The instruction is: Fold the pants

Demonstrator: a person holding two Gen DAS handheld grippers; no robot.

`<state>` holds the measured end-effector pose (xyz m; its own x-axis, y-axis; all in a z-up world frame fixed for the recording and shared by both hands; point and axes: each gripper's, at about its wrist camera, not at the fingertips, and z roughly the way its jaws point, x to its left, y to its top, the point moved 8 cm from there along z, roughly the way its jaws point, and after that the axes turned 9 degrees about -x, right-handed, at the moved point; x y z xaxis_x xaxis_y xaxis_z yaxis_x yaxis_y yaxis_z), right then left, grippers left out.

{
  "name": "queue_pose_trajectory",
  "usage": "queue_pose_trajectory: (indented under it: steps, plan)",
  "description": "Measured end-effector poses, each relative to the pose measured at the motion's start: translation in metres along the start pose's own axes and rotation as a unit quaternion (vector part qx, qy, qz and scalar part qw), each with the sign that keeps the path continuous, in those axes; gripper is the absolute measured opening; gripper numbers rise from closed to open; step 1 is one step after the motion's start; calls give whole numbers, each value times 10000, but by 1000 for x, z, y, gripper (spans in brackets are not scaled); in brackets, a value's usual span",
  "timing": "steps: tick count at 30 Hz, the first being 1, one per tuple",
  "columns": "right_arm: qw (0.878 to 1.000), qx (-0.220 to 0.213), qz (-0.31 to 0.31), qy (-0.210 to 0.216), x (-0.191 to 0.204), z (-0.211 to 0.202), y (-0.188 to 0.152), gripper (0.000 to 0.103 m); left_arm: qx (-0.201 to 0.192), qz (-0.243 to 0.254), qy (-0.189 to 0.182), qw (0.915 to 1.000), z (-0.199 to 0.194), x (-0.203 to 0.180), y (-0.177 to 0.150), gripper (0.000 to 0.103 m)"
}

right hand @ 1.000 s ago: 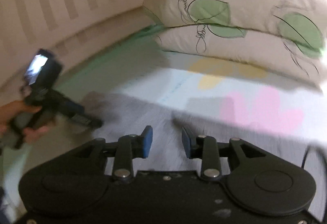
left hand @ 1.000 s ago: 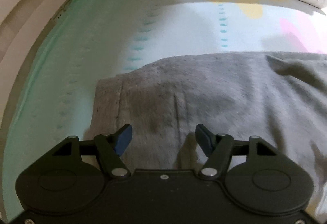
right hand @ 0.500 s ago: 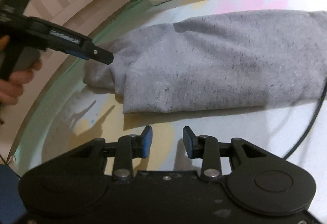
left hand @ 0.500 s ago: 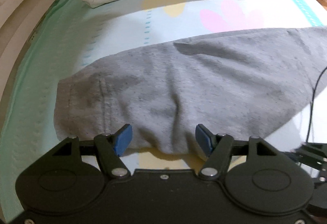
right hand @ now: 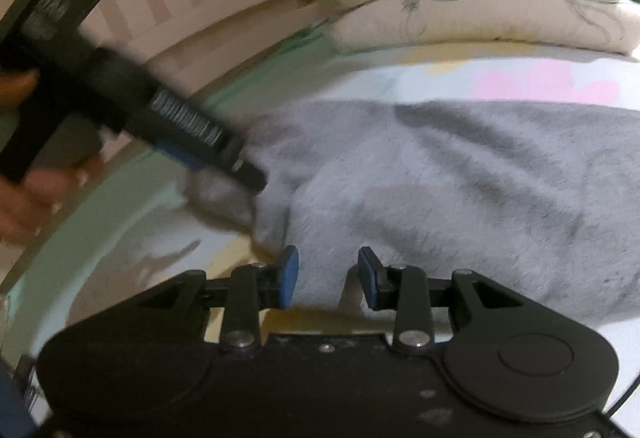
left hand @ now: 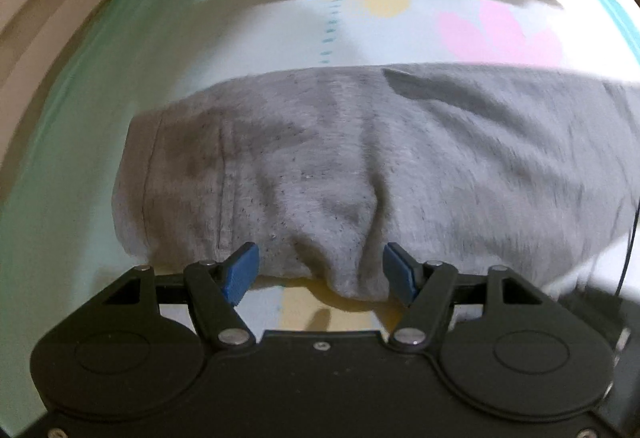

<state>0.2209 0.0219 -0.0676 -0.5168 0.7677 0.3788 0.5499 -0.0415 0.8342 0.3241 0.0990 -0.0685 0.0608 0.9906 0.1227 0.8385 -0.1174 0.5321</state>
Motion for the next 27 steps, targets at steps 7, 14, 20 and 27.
queue_pose_trajectory:
  steps: [7,14,20,27]
  plan:
    - [9978,400,-531,75,18,-9,-35,36,296,-589,492,9966,22,4,-20,70]
    - [9958,76,-891,-208,26,11,-29,36,23,-276,618,9977,7,5,-17,71]
    - [9911,-372,-1100,-657,25,27,-8,36,8,-856,88,9963,3,9,-11,71]
    - [9859,-60,-1609,-455,31,41,-21,36,-56,-1078,26,9942,2,16,-8,71]
